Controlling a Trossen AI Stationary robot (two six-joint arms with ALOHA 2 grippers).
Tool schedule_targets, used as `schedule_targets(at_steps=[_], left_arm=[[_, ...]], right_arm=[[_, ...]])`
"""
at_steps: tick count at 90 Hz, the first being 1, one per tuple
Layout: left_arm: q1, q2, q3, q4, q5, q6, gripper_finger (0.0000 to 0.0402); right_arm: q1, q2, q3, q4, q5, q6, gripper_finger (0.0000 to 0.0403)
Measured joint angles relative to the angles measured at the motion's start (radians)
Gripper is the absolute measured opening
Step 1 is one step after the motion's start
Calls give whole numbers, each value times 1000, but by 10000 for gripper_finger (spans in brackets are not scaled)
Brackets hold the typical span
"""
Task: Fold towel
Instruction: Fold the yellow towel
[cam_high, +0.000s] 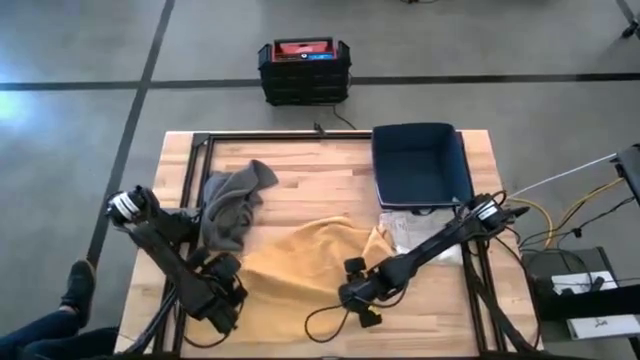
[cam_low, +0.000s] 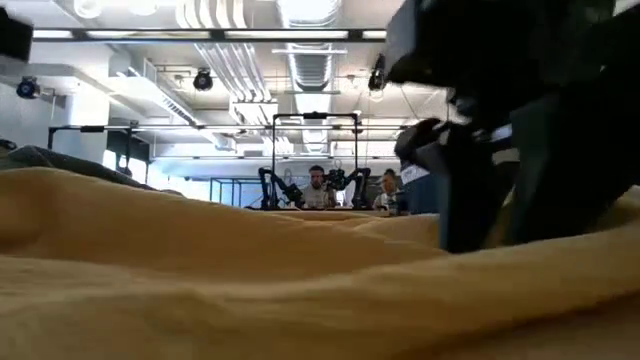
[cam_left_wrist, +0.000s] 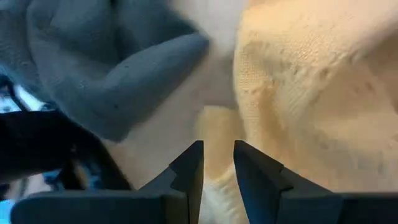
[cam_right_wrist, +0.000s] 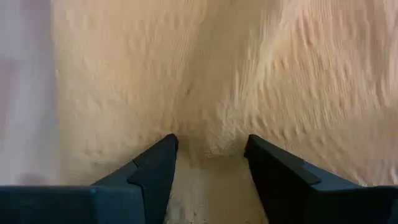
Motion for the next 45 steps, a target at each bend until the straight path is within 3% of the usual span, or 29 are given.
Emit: schedule_targets(at_steps=[13,27,37,45], left_arm=[[-23,-70,25,312,-132,205,75],[-22,-63,-55,646,-67,356,75],[-22,-12,-100,657,31,351,75],[-22,21,-110,573,111,328,75]], right_arm=[[-7,-55,50,107,40,-12,183],[-20,30,45,269,57,-23,183],[-25,102,53,360,71,-5,183],[-25,155,49,318,69,37,183]])
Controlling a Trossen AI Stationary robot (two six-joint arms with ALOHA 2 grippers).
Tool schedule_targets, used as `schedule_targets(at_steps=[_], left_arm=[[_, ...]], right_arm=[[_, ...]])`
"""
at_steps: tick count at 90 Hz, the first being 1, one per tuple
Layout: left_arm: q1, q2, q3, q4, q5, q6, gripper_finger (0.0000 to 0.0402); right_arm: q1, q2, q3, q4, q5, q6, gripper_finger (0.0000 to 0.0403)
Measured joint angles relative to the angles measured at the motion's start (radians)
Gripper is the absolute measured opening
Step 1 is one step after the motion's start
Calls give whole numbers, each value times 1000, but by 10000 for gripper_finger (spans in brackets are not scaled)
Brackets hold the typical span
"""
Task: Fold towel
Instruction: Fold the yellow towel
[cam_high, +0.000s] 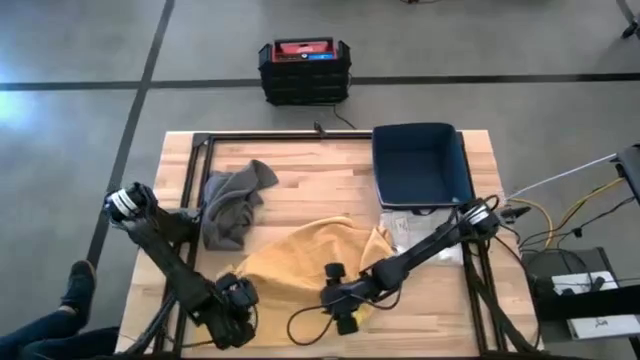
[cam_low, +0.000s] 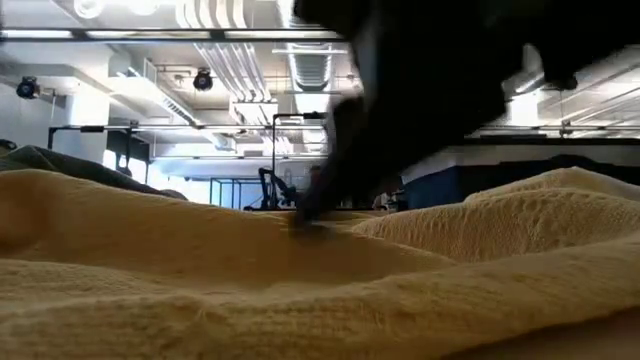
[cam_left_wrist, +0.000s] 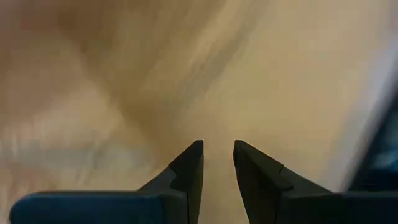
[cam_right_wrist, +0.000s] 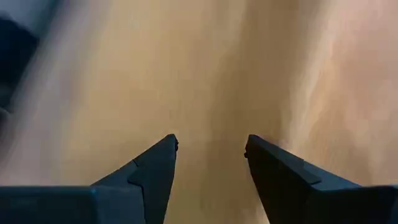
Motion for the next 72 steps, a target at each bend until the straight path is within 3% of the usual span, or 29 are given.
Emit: schedule_targets(at_steps=[36,49,59,66,72], left_arm=[[-12,-21,-2,-495,59,-247,75],[-13,-22,9,-480,114,-260,75],[-18,-36,74,-369,107,-208,75],[-37,-39,105,-244,25,-174,75],[-50,-39,100,-136,-30,-148,75]], right_arm=[[59,-13,6,-209,-100,3,183],[68,-54,8,-245,-141,-3,183],[67,-128,48,-303,-149,-12,183],[66,-198,69,-294,-106,-43,183],[56,-229,67,-331,8,-53,183]])
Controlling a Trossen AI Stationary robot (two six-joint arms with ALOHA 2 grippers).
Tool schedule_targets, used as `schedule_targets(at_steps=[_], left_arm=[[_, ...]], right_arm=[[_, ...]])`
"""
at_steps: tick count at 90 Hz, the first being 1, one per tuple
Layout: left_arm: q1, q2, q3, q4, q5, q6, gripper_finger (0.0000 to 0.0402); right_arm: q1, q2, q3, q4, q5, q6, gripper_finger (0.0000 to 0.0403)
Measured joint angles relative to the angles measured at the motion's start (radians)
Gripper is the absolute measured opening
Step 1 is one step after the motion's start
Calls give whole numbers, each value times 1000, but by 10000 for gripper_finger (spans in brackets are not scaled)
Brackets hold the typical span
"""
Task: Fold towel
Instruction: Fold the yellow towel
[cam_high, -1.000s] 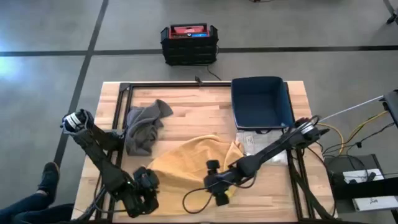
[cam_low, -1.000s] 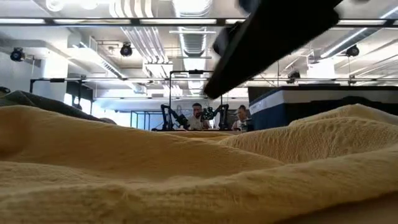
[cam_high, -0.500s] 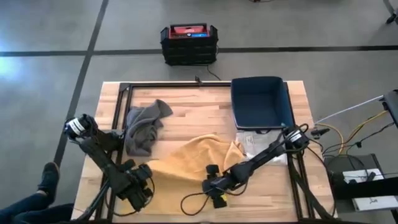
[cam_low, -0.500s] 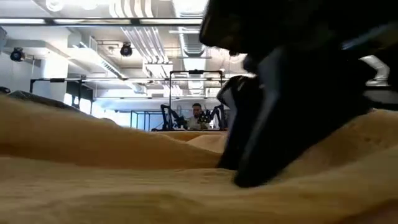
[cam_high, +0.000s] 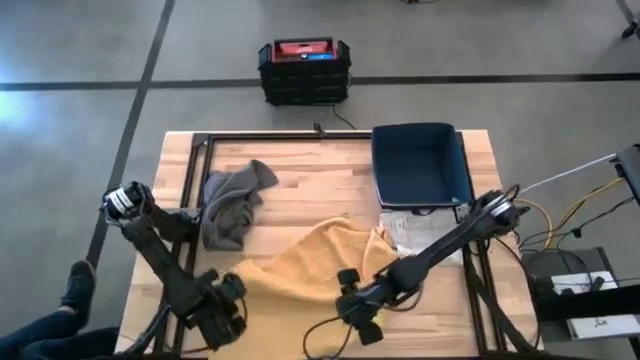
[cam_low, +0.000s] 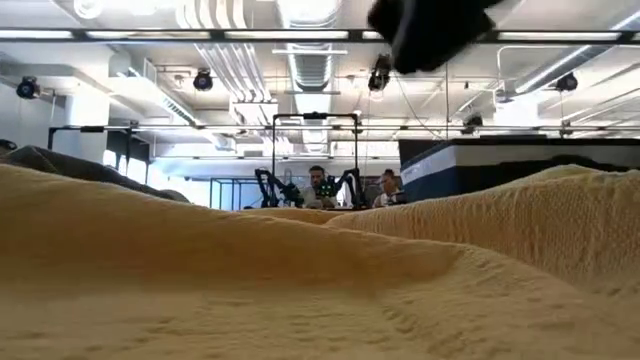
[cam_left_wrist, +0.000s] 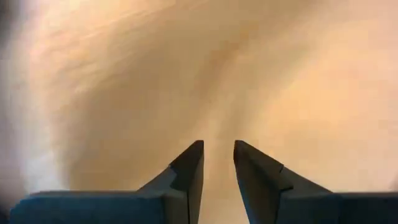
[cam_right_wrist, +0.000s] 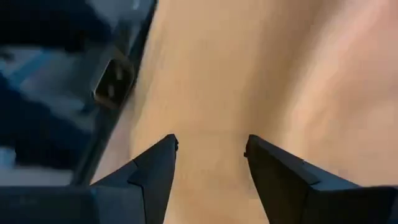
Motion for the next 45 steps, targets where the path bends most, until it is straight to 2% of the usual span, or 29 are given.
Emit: schedule_targets(at_steps=[6,11,24,45], left_arm=[[-7,12,-24,80,-16,-10,75],[-16,36,-44,106,-16,-38,75],[-33,111,-69,199,6,-95,75],[-39,214,-68,482,4,-104,75]], right_arm=[[-25,3,-13,-46,135,18,183],[-57,7,-27,-77,194,53,183],[-142,46,-84,-69,195,184,183],[-251,162,-91,-6,179,164,183]])
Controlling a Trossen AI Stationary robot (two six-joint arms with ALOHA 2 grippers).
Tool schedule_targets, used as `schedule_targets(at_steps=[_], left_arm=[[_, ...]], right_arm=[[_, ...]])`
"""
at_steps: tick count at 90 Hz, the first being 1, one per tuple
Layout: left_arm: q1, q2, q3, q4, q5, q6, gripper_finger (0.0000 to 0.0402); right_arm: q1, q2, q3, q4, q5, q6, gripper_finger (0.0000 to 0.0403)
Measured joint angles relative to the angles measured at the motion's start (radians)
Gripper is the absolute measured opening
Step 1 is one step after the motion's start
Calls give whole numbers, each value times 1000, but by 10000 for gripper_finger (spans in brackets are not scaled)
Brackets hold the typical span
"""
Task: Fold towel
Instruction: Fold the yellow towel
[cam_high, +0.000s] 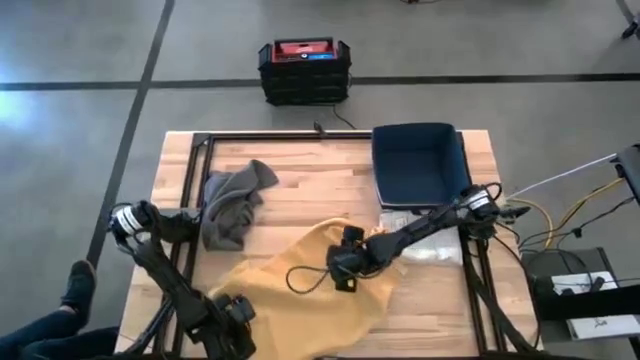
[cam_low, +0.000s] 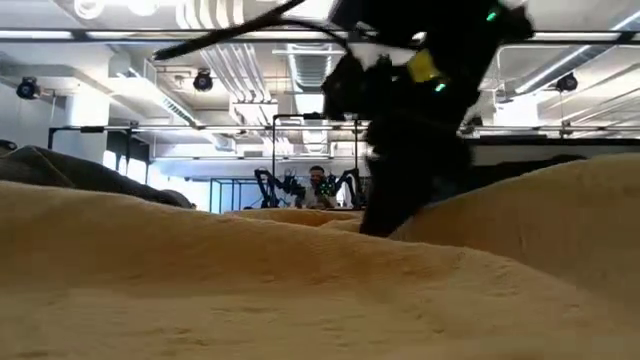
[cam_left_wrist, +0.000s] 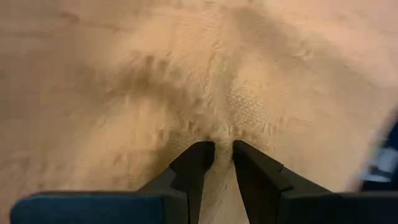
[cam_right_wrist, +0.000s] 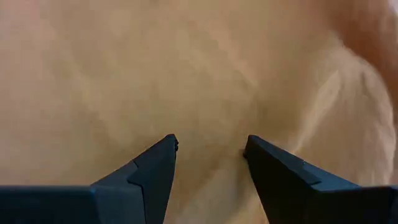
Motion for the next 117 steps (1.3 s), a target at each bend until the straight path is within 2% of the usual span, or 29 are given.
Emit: schedule_targets(at_steps=[22,33,41,54,62,67,75,82,97,110,117], left_arm=[[9,113,0,407,-45,14,75],[31,130,13,461,9,45,75],[51,91,41,368,73,77,75],[84,-64,118,45,29,175,75],[101,-154,172,-213,-86,228,75],[109,-198,200,-360,-193,258,75],[136,-269,230,-565,-381,270,75],[177,-323,209,-683,-473,267,75],[361,-399,67,-678,-475,345,75],[553,-414,-75,-583,-422,450,84],[661,-424,-137,-447,-388,557,107]], right_arm=[[-116,75,66,235,-38,-273,183],[-169,88,145,281,-49,-402,183],[-187,72,233,154,-46,-437,183],[-156,-7,347,-107,-84,-426,183],[-106,-65,357,-233,-148,-352,183],[-68,-92,343,-278,-185,-288,183],[15,-105,296,-293,-179,-189,183],[86,-100,238,-254,-164,-134,183],[210,-56,95,-79,-30,23,183],[248,-54,13,51,32,151,183],[252,-54,-17,64,34,197,183]])
